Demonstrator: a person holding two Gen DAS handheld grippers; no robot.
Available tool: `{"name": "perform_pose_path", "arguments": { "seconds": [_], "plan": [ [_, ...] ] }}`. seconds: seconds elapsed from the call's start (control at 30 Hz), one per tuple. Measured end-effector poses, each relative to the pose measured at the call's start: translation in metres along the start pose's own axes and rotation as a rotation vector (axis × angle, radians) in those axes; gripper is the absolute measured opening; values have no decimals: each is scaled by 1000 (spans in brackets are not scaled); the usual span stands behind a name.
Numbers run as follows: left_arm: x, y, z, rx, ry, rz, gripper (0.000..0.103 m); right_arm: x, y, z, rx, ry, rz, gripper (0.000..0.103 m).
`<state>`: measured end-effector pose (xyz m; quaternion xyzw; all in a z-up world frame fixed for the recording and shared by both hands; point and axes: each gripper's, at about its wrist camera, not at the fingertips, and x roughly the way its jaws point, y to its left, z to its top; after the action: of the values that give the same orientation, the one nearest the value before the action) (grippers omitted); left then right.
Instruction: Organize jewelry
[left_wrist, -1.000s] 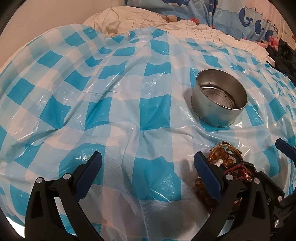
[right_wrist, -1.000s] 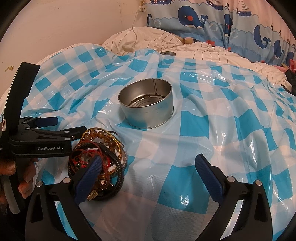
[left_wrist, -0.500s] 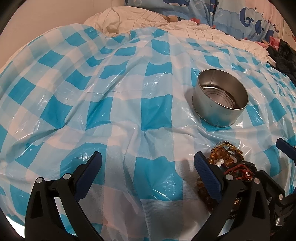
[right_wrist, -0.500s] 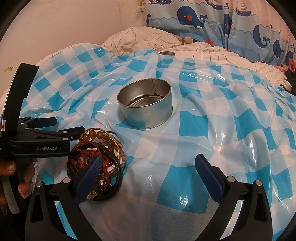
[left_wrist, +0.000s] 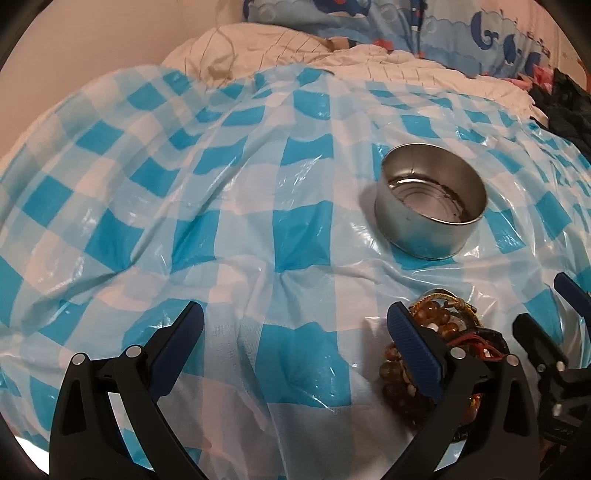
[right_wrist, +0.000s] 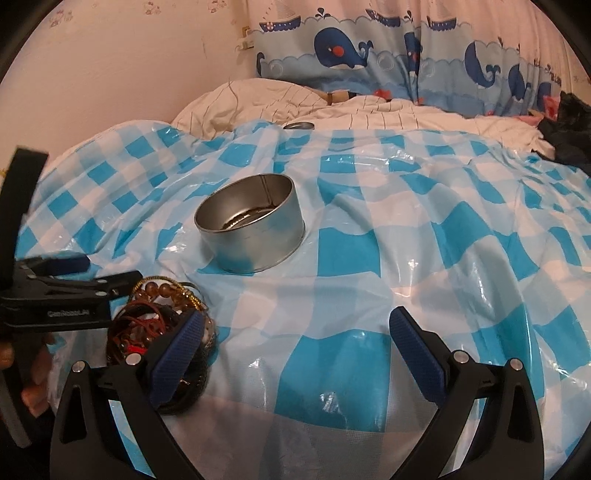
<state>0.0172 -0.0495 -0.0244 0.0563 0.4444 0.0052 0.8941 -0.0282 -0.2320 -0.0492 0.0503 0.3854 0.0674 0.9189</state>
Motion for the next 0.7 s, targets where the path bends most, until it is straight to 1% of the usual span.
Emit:
{"name": "perform_pose_path", "arguments": {
  "seconds": [0.1, 0.27, 0.7],
  "plan": [
    [-3, -3, 1, 17, -8, 8, 96, -2, 10, -3, -47, -21, -17, 96],
    [-3, 0, 1, 3, -5, -5, 95, -3, 17, -6, -88, -32, -26, 96],
    [-9, 0, -2, -3, -15, -16, 95, -2, 14, -11, -89, -26, -34, 96]
  ]
}}
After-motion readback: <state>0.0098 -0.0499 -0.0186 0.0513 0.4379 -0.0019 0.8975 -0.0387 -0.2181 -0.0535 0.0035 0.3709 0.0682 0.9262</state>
